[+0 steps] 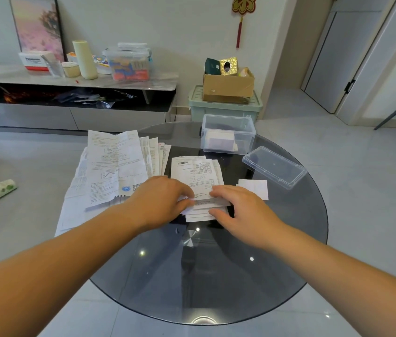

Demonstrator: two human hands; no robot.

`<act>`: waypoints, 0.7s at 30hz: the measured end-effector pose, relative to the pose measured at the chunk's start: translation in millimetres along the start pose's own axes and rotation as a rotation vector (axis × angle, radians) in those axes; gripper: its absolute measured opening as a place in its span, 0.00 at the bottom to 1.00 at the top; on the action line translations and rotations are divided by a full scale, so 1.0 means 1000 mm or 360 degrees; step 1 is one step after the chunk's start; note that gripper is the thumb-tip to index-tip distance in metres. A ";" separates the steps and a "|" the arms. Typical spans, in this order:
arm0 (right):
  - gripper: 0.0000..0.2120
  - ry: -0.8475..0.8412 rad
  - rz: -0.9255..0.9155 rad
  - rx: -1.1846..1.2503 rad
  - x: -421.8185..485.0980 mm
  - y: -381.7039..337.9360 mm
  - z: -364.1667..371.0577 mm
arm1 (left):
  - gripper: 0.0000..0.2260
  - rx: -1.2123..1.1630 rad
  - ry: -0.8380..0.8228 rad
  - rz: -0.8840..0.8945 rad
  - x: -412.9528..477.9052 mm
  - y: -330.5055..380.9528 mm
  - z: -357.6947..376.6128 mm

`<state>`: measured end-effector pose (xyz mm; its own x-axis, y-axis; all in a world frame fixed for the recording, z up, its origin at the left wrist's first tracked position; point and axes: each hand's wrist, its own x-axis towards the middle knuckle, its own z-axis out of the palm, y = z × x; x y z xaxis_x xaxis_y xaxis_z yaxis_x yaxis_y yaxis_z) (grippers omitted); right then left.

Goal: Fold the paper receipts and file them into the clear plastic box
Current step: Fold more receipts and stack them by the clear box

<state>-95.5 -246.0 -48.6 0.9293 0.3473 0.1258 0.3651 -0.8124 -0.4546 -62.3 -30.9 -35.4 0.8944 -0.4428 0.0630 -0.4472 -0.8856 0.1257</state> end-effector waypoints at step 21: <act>0.13 -0.0066 -0.0471 -0.0010 -0.075 -0.005 0.004 | 0.12 -0.0347 -0.0094 0.0512 -0.100 0.028 0.000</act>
<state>-167.3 -265.6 -59.6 0.7794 0.5883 0.2157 0.6203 -0.6758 -0.3981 -163.7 -11.2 -38.1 0.7042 -0.7058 0.0773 -0.6887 -0.6524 0.3164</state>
